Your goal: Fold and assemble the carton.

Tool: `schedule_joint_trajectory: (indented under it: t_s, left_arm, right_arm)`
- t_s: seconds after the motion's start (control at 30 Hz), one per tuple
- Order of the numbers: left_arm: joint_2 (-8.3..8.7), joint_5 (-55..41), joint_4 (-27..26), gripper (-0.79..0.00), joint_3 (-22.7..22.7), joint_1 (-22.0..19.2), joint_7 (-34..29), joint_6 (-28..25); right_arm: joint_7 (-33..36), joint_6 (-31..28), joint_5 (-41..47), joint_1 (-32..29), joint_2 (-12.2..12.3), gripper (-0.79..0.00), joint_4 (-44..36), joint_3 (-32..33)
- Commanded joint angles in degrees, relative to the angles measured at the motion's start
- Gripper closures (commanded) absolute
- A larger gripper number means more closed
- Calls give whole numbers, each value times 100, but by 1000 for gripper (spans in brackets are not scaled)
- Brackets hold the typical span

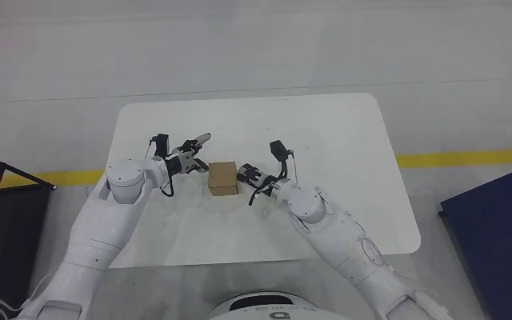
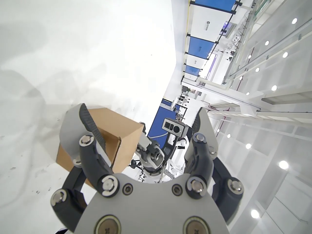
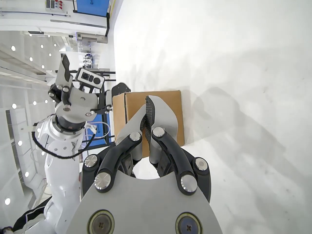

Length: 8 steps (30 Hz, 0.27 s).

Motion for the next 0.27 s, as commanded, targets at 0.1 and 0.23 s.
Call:
schedule_joint_trajectory:
  t_s: [0.1, 0.23]
  left_arm:
    - [-22, -7, 49, -785, 37, -78, -50, -17]
    - [-26, -126, 49, -785, -69, -51, 3, -140]
  right_arm:
    - [73, 48, -91, -422, 98, 0, -576, 224]
    - [-96, -4, -223, -750, 188, 0, -1154, 563]
